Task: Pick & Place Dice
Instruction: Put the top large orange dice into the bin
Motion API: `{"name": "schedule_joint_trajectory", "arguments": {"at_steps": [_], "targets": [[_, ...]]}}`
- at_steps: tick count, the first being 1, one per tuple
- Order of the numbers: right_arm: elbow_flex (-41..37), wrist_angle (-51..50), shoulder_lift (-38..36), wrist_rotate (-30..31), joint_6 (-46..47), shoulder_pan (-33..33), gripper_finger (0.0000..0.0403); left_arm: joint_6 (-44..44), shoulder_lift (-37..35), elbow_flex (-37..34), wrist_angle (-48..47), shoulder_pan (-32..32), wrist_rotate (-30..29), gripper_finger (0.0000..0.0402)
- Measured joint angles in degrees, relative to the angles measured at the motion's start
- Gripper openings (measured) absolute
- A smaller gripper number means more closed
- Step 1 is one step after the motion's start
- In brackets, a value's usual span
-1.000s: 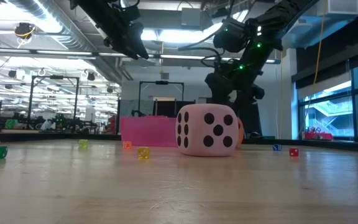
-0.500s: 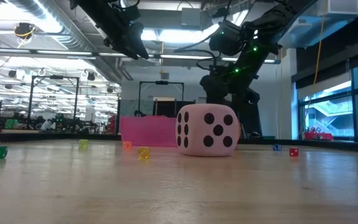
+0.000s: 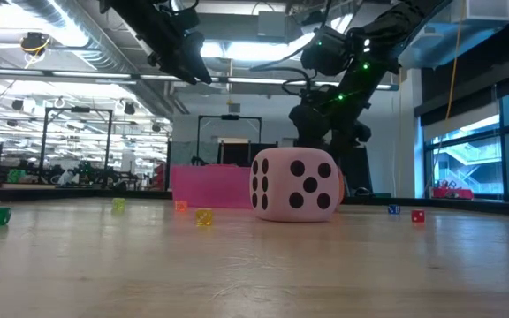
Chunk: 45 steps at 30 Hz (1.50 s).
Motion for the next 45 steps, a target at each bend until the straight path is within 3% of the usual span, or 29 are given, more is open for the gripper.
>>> {"name": "schedule_joint_trajectory", "arguments": {"at_steps": [45], "targets": [[-1.36,-3.24,-1.08,6.71,6.60,2.72,0.0400,0.00,0.00,0.02,0.00,0.02,0.06,0.0306]]}}
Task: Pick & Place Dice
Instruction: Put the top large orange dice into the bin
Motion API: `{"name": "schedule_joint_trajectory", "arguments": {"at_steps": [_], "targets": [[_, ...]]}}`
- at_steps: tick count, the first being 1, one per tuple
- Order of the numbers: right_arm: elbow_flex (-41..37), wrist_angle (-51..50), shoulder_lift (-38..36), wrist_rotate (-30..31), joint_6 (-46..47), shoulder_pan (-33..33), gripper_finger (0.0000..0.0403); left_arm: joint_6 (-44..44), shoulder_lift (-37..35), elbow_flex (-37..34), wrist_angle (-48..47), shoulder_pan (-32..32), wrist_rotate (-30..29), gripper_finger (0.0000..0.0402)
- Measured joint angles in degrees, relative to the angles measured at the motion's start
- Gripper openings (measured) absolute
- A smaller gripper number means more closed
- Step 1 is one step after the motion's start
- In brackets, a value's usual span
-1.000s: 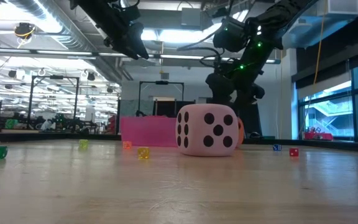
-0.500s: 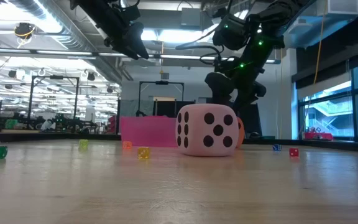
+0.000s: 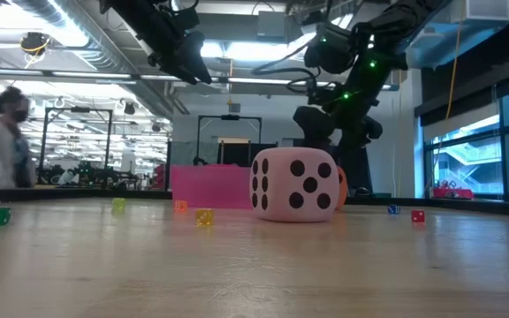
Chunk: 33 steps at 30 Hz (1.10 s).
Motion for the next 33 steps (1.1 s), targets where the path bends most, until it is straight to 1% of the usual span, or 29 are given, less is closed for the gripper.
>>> {"name": "schedule_joint_trajectory", "arguments": {"at_steps": [4,6,10,14,19,33], "targets": [[-2.60,3.72,-0.21,-0.05,1.53,-0.05,0.0400,-0.01,0.00,0.00,0.01,-0.01,0.00,0.0306],[-3.41,5.40,-0.21,-1.00,1.51,-0.05,0.0400,0.00,0.00,0.00,0.02,0.00,0.00,0.0306],[-3.55,5.66,-0.18,-1.25,1.35,-0.07,0.0400,-0.02,0.00,0.00,0.02,0.00,0.00,0.0306],[-3.62,6.00,-0.14,-1.27,-1.38,-0.10,0.0400,-0.01,0.00,0.00,0.02,-0.01,0.00,0.0306],[-3.88,9.37,-0.29,-1.44,-3.90,-0.10,0.0400,-0.02,0.00,0.00,0.02,-0.02,0.00,0.0306],[-3.86,9.46,-0.27,-1.33,-4.29,0.17,0.0400,-0.02,0.00,0.00,0.02,0.00,-0.02,0.0306]]}}
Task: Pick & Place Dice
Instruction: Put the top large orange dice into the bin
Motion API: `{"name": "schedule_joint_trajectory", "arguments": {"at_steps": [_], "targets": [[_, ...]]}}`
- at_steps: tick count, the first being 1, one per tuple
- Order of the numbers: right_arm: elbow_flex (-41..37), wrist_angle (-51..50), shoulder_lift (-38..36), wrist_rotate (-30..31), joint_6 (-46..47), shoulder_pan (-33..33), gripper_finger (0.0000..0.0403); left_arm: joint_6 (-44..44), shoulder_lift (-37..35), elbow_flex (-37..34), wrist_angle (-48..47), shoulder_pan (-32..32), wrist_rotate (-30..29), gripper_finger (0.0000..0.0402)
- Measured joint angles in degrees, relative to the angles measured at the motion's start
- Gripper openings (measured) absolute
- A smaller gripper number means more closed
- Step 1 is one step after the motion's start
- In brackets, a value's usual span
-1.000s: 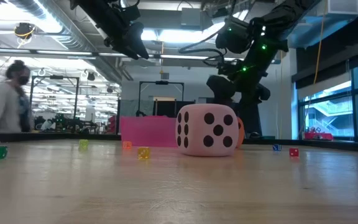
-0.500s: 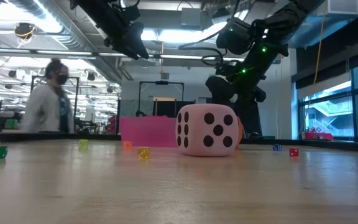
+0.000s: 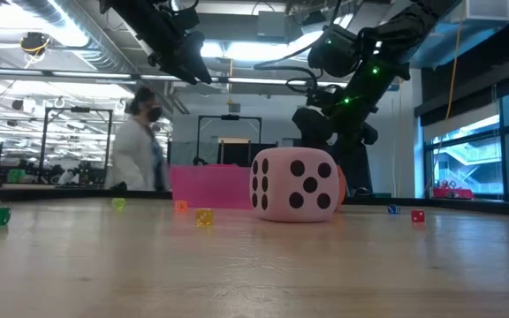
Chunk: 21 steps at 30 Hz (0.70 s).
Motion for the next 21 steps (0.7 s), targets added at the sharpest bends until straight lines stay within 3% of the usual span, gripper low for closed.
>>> {"name": "schedule_joint_trajectory", "arguments": {"at_steps": [5,21], "targets": [[0.00,-0.01,0.04,4.14,-0.47,0.57,0.0400,0.00,0.00,0.00,0.00,-0.02,0.00,0.0306],[0.04,0.02,-0.03,4.07,1.52,0.59,0.0400,0.00,0.01,0.00,0.00,-0.01,0.00,0.0306]]}}
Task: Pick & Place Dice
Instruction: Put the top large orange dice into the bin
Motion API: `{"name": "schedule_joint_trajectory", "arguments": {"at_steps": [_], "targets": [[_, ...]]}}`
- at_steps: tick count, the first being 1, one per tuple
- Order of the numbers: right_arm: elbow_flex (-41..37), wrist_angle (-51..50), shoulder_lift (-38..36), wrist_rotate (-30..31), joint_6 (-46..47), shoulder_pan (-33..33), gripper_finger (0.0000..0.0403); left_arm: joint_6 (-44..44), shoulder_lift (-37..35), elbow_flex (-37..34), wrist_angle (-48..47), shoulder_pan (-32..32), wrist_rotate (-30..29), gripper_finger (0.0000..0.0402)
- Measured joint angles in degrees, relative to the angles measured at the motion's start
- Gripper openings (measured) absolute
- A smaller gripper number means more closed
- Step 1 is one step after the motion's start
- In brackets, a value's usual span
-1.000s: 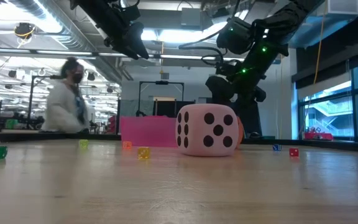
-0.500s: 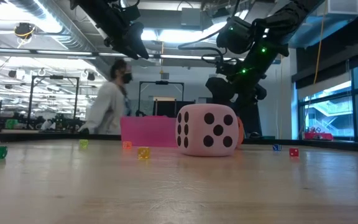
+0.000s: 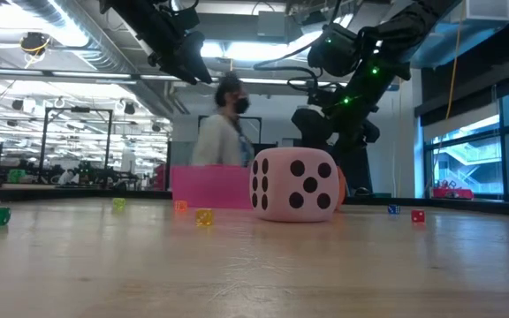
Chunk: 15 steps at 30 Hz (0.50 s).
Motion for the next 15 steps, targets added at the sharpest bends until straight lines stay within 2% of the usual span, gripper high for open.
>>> {"name": "schedule_joint_trajectory", "arguments": {"at_steps": [10,15], "targets": [[0.07,0.17,-3.14,1.11,1.55,0.88,0.0400,0.02,0.00,0.00,0.00,0.01,-0.02,0.0306],[0.11,0.43,-1.98,2.29,4.57,2.64,0.0400,0.00,0.01,0.00,0.00,0.01,-0.02,0.0306]]}}
